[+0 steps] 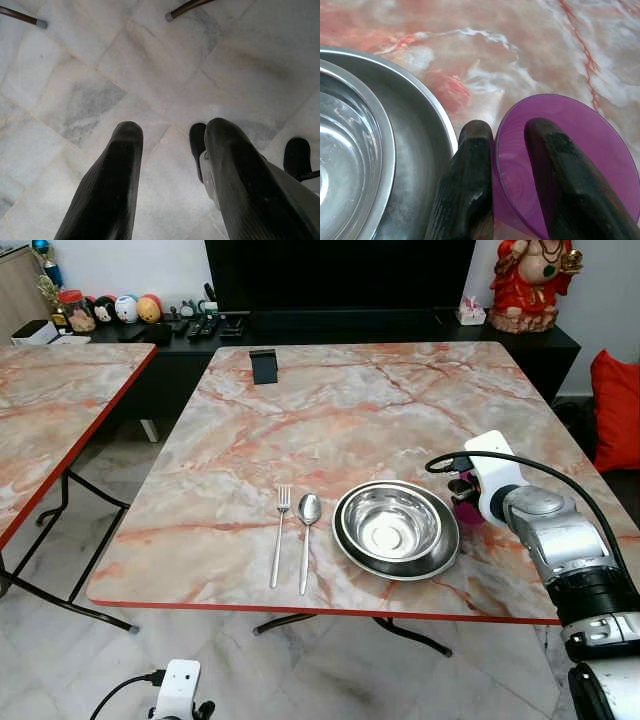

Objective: Setting the table

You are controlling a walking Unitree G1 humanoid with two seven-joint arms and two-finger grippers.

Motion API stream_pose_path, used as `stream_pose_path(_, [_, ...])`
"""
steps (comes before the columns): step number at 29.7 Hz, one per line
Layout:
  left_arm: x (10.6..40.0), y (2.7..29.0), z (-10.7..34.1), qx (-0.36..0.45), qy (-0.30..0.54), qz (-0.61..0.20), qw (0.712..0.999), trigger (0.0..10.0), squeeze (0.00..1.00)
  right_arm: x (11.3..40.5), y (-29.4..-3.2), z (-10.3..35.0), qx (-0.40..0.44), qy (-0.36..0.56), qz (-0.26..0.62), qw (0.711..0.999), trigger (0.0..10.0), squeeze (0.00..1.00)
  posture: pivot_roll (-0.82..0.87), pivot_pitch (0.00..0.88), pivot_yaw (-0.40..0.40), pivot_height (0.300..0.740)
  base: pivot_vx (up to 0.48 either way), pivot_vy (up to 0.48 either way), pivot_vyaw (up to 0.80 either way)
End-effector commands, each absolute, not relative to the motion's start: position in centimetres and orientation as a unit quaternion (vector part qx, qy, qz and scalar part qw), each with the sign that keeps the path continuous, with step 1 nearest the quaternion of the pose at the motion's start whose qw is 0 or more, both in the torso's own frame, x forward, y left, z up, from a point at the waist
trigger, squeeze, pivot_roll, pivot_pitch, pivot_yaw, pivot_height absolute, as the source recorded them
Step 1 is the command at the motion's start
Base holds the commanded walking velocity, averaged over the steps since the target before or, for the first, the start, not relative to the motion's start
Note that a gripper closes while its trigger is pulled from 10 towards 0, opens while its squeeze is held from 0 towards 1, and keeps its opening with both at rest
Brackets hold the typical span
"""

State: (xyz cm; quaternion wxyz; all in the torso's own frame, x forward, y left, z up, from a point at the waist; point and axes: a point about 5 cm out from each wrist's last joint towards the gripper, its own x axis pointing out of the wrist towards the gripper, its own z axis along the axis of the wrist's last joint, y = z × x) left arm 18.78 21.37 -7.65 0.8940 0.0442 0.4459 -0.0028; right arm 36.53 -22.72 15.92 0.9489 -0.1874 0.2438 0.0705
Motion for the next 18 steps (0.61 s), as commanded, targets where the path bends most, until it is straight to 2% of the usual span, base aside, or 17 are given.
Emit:
stream_pose_path(1, [18.06, 21.55, -8.01, 0.047, 0.461, 0.0, 0.886, 10.0, 0.0, 36.95, -22.54, 16.67, -0.186, 0.233, 0.071, 0.952, 10.0, 0.0, -0.08, 0.0, 0.03, 0.74, 0.0, 0.0, 0.0])
stream_pose_path(2, [18.06, 21.55, -8.01, 0.048, 0.461, 0.0, 0.886, 10.0, 0.0, 36.98, -22.54, 16.68, -0.186, 0.233, 0.07, 0.952, 10.0, 0.2, -0.08, 0.0, 0.03, 0.74, 0.0, 0.0, 0.0])
stream_pose_path(3, [18.06, 21.55, -8.01, 0.048, 0.461, 0.0, 0.886, 10.0, 0.0, 36.98, -22.54, 16.68, -0.186, 0.233, 0.07, 0.952, 10.0, 0.2, -0.08, 0.0, 0.03, 0.74, 0.0, 0.0, 0.0])
stream_pose_path(4, [18.06, 21.55, -8.01, 0.048, 0.461, 0.0, 0.886, 10.0, 0.0, 37.0, -22.54, 16.68, -0.185, 0.233, 0.07, 0.952, 10.0, 0.85, -0.08, 0.0, 0.03, 0.74, 0.0, 0.0, 0.0])
stream_pose_path(5, [18.06, 21.55, -8.01, 0.048, 0.461, 0.0, 0.886, 10.0, 0.0, 37.0, -22.53, 16.67, -0.184, 0.233, 0.07, 0.952, 10.0, 1.0, -0.08, 0.0, 0.03, 0.74, 0.0, 0.0, 0.0])
stream_pose_path(18, [18.09, 21.55, -8.0, 0.049, 0.46, 0.0, 0.886, 10.0, 0.0, 37.08, -22.8, 16.79, -0.182, 0.23, 0.057, 0.954, 10.0, 1.0, -0.08, 0.0, 0.031, 0.74, 0.0, 0.0, 0.0])
